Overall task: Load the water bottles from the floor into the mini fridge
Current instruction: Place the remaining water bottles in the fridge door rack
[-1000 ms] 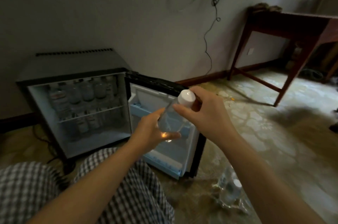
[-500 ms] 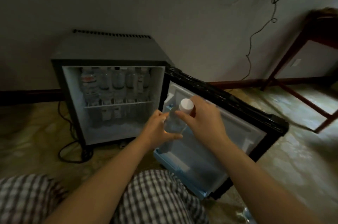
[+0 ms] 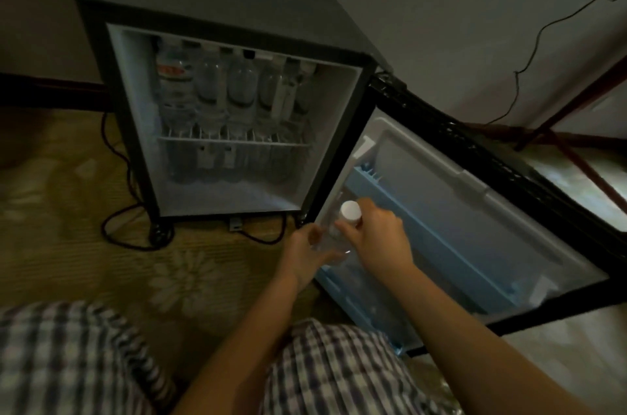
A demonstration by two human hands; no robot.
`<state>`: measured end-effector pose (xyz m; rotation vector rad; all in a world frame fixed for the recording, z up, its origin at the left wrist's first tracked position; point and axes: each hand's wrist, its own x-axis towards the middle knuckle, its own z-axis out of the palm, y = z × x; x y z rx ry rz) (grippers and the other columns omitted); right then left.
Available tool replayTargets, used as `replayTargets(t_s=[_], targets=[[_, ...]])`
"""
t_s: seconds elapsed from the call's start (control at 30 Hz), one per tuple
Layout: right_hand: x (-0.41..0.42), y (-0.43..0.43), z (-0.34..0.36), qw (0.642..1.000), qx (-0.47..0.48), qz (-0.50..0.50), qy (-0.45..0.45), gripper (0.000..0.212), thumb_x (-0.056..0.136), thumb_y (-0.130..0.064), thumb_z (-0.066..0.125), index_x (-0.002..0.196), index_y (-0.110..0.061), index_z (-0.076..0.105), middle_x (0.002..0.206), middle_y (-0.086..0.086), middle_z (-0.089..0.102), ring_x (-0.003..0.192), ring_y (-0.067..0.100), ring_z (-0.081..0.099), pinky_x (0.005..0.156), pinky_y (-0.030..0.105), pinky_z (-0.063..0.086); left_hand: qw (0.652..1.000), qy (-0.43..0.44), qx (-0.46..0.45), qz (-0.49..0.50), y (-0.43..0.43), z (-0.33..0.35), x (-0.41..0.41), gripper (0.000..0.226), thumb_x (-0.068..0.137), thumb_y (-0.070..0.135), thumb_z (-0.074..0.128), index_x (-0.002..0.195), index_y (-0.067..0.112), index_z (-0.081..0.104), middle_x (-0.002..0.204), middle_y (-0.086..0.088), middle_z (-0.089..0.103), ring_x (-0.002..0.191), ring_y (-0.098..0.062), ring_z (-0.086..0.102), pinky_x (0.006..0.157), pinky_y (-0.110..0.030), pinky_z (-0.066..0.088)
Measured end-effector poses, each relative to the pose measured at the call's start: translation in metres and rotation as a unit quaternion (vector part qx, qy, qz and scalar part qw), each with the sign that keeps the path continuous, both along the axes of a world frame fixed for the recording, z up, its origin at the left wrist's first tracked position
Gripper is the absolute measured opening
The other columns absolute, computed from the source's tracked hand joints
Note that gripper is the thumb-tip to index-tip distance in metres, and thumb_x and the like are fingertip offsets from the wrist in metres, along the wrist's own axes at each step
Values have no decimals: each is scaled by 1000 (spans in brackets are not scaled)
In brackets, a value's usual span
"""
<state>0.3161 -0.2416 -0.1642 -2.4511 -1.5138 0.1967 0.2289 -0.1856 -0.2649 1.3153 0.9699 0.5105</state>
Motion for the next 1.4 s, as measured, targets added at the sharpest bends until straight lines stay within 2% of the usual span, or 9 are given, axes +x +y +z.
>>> replayTargets(t_s=[0.07,0.17,0.27,0.4,0.5,0.77,0.93,1.17,1.4], targets=[[4,3,-15,999,-12,-18,24,34,90,-38,57,103,-7,51,98,16,67,94,35,62,76,42,52,1000,20,0,-3,0,-13,3,40,73,0,74,110,0,60,102,-2,60,99,-16,55,69,-5,49],[10,7,-31,997,-29,-48,50,32,91,-35,55,106,-7,51,104,17,65,99,34,60,80,39,49,1000,18,-19,4,-2,-22,9,47,77,8,73,122,5,60,117,-13,64,112,-29,58,87,-26,48],[13,13,-43,993,-32,-78,80,31,92,-30,56,111,-6,51,107,17,64,102,32,59,78,32,42,998,15,-54,4,0,-25,12,49,84,9,65,131,5,51,129,-11,57,119,-25,53,91,-25,42],[17,20,-55,986,35,-108,121,30,87,-27,63,104,-2,58,101,17,66,97,31,62,78,32,45,998,18,-59,-4,6,-29,13,47,93,14,53,139,7,42,138,-14,50,125,-26,50,102,-31,41],[21,28,-61,980,66,-116,148,25,85,-23,66,97,-1,61,97,18,66,94,30,62,72,27,39,999,20,-42,-17,9,-31,13,47,97,14,45,143,12,36,143,-11,45,131,-24,44,102,-25,36],[27,22,-74,974,112,-124,153,29,84,-23,68,101,0,62,103,19,66,99,31,61,82,32,44,997,23,-43,-55,9,-31,15,48,99,11,38,146,13,26,152,-7,32,138,-21,34,101,-18,30],[32,3,-87,972,98,-133,166,28,84,-22,67,103,-2,61,101,16,68,95,31,64,82,41,52,992,50,-54,-99,4,-32,17,46,101,14,34,146,18,28,151,-7,33,137,-22,34,102,-21,31],[32,5,-98,969,96,-118,196,24,85,-16,67,102,-1,60,99,15,67,92,25,62,75,28,44,988,83,-62,-116,1,-33,17,49,102,16,28,149,24,16,155,-5,23,139,-24,30,108,-28,30],[37,30,-104,970,50,-123,203,27,88,-20,62,105,1,59,105,20,66,99,33,62,76,32,44,987,94,-70,-110,0,-35,19,53,100,14,33,149,20,16,155,-5,23,141,-23,28,111,-29,28]])
